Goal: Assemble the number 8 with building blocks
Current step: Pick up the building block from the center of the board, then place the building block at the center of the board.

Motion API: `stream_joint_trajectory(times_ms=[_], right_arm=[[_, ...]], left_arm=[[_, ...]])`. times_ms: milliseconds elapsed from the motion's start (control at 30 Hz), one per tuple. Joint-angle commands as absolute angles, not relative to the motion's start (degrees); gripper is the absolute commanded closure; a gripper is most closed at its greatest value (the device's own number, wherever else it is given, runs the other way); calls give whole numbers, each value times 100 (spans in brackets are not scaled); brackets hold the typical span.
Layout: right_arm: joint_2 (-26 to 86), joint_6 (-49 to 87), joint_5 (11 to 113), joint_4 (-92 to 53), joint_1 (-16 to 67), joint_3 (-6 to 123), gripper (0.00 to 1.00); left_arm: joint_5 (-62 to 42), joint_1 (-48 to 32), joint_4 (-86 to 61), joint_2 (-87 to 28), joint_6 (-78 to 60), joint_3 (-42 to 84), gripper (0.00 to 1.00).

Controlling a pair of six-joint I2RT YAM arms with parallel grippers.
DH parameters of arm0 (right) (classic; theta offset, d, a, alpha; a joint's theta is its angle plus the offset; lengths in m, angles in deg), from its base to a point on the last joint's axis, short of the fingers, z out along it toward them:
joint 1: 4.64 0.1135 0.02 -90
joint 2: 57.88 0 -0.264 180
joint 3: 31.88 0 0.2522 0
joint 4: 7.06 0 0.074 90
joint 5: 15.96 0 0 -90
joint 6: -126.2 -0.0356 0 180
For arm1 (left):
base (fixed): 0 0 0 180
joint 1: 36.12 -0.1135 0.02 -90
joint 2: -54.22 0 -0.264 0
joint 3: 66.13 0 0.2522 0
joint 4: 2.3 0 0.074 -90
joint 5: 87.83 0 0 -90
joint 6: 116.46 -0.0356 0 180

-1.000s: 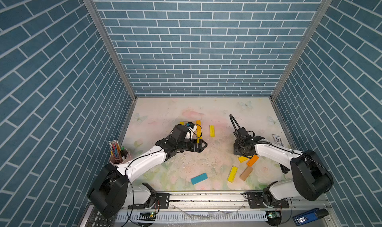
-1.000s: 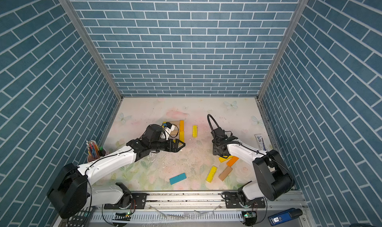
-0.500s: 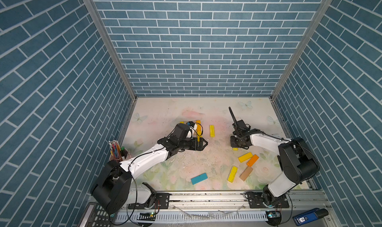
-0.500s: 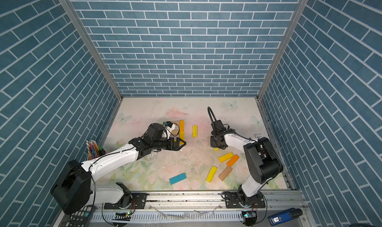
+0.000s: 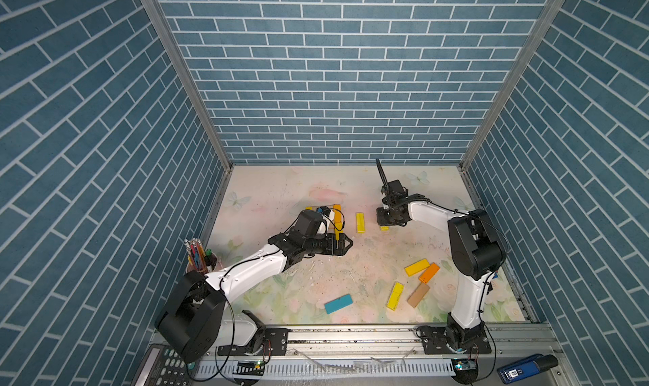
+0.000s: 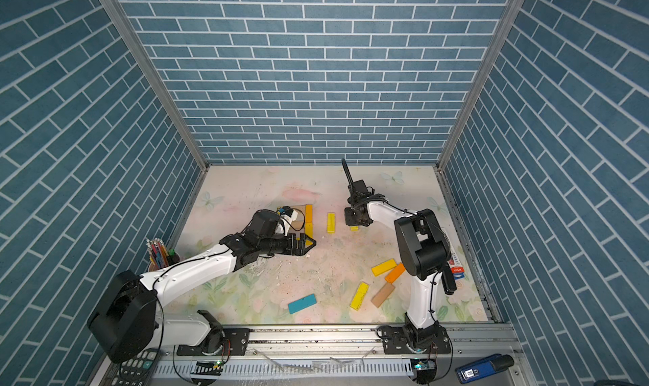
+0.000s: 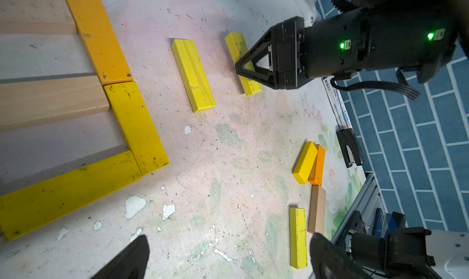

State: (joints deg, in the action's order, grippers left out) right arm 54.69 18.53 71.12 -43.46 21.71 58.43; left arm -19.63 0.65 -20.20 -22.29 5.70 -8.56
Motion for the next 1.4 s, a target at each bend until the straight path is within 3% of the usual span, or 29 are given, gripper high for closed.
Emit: stream_joint_trajectory(times_ms=[0,700,1033,1367], right_arm=[[5691,2082,6940,-4696,2164,6162,70],[5965,2373,7186,-5039,2554,6447,68],[5696,2072,7478,-5034,2612,6023,46],[5131,1643,7836,-4895,2390,5152,47]], left_arm=[[-1875,88,-2036,-2206,553,-729,0],[-1881,92,-1924,-2211,600,-828,0],[-1893,95,-1822,-2185,673,-902,0],[-1906,92,-1789,-2198,676,-933,1]])
